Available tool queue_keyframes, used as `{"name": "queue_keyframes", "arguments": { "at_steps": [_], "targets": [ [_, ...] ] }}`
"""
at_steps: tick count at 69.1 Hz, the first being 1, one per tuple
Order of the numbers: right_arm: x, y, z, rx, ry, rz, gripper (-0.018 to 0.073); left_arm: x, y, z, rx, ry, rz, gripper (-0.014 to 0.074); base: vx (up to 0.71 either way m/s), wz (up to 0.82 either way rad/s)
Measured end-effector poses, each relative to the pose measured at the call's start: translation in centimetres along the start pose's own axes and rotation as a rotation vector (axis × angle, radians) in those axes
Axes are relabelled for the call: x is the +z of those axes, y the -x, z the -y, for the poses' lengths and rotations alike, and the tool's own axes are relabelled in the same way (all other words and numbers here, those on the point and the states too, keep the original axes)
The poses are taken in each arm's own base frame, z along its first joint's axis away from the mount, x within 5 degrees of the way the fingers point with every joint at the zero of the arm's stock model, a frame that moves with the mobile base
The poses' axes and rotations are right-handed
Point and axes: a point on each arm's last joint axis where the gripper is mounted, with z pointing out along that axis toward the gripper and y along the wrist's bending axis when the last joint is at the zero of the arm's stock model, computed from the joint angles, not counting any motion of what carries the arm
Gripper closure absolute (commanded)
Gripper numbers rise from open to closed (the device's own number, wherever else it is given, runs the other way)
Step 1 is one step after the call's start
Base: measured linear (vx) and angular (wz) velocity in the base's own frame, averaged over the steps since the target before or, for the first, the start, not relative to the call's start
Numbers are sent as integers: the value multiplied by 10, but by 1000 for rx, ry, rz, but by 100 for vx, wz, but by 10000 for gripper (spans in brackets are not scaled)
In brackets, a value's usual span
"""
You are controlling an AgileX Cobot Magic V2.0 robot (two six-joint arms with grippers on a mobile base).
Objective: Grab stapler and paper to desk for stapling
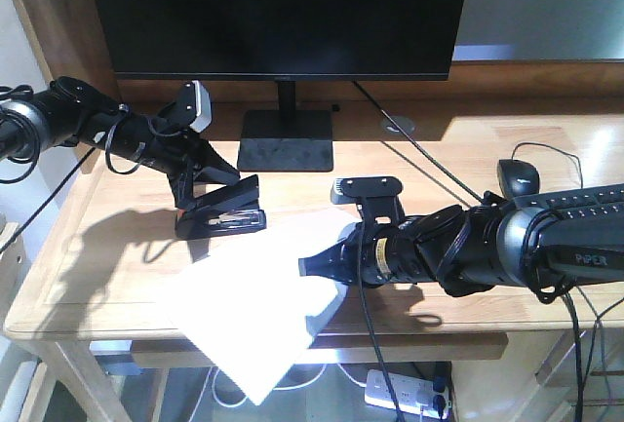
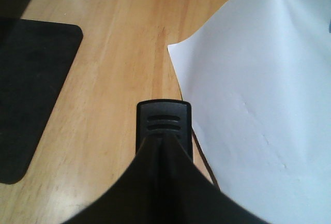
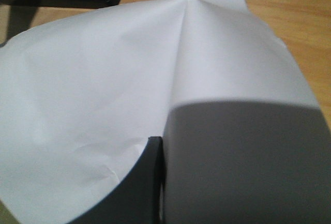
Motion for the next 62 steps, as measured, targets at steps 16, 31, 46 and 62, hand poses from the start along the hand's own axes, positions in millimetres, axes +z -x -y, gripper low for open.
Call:
{"name": "queue_keyframes", "arguments": {
  "at_steps": [16,31,46,62],
  "targets": [
    [0,-1,-2,14,22,-11,562,0,0,0,0,0,0,603,0,0],
    [-11,12,5,-1,-84,82,562,0,0,0,0,0,0,603,0,0],
    [-31,26,4,-3,-122,170,562,0,0,0,0,0,0,603,0,0],
    [-55,36,-10,-7,-21,206,562,0,0,0,0,0,0,603,0,0]
  ]
}}
